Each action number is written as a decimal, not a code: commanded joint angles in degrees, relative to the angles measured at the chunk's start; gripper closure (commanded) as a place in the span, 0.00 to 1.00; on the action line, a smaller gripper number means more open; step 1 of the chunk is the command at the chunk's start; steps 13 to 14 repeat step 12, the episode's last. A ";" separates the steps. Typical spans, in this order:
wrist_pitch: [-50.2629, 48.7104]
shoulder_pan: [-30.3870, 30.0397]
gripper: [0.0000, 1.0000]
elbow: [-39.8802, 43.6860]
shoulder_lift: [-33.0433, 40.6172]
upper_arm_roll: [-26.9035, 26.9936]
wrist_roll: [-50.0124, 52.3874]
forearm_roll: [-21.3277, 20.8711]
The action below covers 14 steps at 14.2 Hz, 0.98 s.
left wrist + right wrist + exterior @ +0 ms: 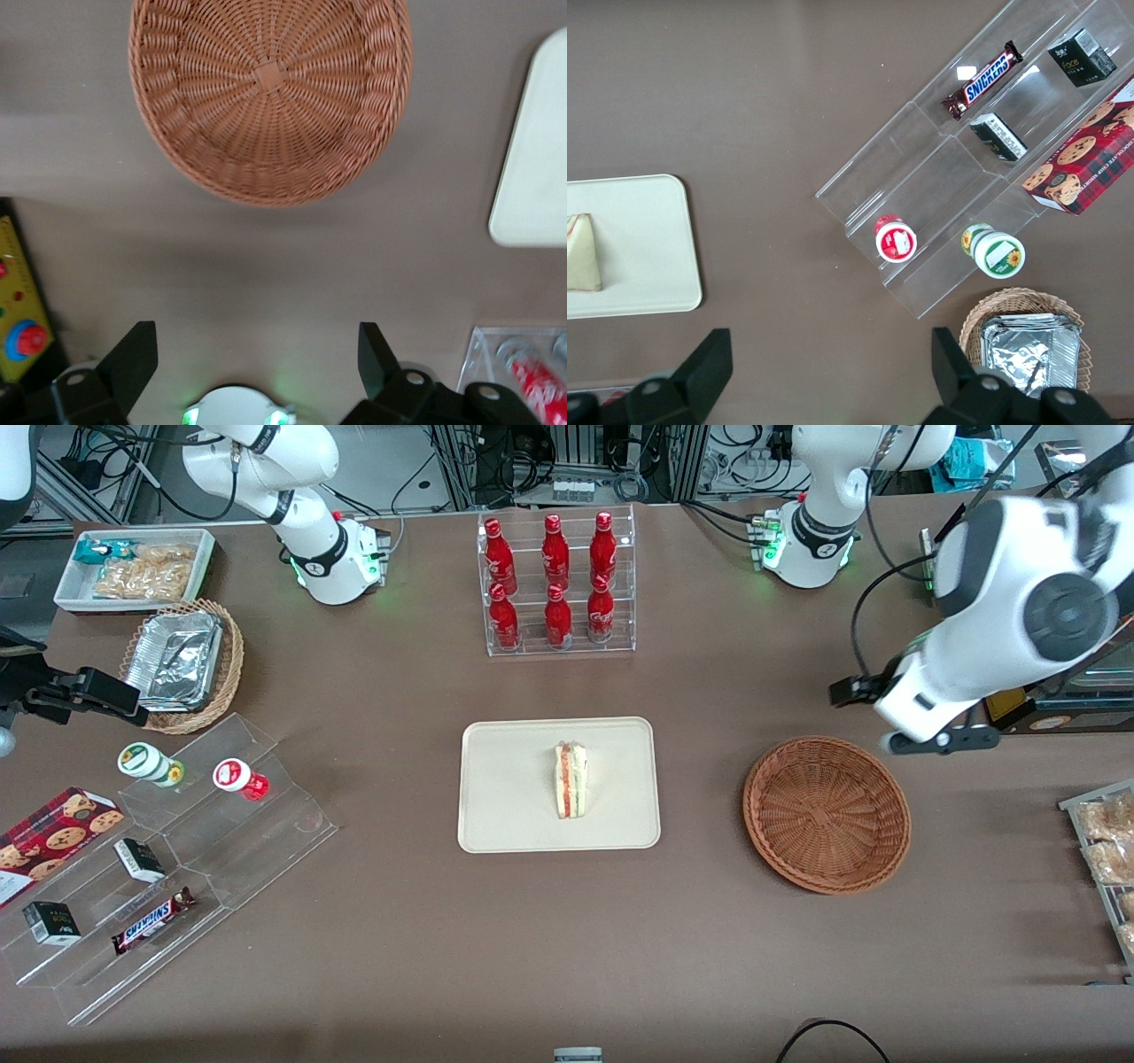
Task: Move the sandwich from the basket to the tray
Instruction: 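Open the left gripper, release the sandwich, and raise the arm away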
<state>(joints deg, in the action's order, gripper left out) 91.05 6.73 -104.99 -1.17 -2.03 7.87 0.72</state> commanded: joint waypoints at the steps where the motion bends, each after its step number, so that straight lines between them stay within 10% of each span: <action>1: -2.36 -4.08 0.00 -0.05 4.06 -1.40 -8.19 0.77; 14: -2.19 -11.03 0.00 7.08 4.33 -2.81 -12.62 0.07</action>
